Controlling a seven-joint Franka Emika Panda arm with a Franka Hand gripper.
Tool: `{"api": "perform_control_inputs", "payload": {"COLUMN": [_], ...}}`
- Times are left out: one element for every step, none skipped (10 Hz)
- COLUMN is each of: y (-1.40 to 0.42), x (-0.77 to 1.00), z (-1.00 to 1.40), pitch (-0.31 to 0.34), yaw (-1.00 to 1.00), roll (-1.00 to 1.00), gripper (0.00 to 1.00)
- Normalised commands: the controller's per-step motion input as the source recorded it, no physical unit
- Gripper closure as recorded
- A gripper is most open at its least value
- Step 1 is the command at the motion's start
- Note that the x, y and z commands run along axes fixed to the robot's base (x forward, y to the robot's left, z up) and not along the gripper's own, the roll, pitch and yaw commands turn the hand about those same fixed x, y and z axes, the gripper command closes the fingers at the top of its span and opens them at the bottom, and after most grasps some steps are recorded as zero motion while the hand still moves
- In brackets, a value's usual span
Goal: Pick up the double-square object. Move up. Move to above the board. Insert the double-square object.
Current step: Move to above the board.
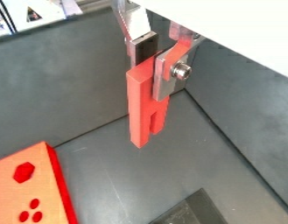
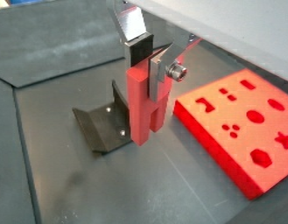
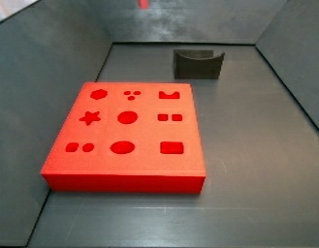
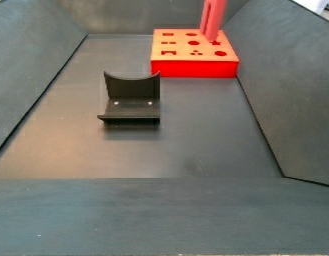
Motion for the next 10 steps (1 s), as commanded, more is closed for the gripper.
{"api": "perform_control_inputs", "payload": {"y": [-0.03, -0.02, -0.02, -1.00, -1.00, -1.00, -1.00, -1.00, -1.00, -1.00], "x": [0.06, 0.04, 0.03, 0.15, 0.16, 0.17, 0.18, 0.19, 0.20, 0.20], "z": [0.59, 0.42, 0.25, 0.10, 0.09, 0.10, 0.10, 0.10, 0.10, 0.10], "pitch": [0.075, 0.074, 0.073, 0.389, 0.388, 0.399, 0.355, 0.265, 0.208, 0.165], "yaw": [0.03, 0.03, 0.03, -1.00, -1.00, -0.81, -0.65, -0.35, -0.20, -0.09], "roll": [-0.06, -0.05, -0.04, 0.23, 0.24, 0.22, 0.15, 0.08, 0.05, 0.02], "gripper": [1.00, 1.00, 1.00, 1.00, 1.00, 1.00, 1.00, 1.00, 1.00, 1.00]}}
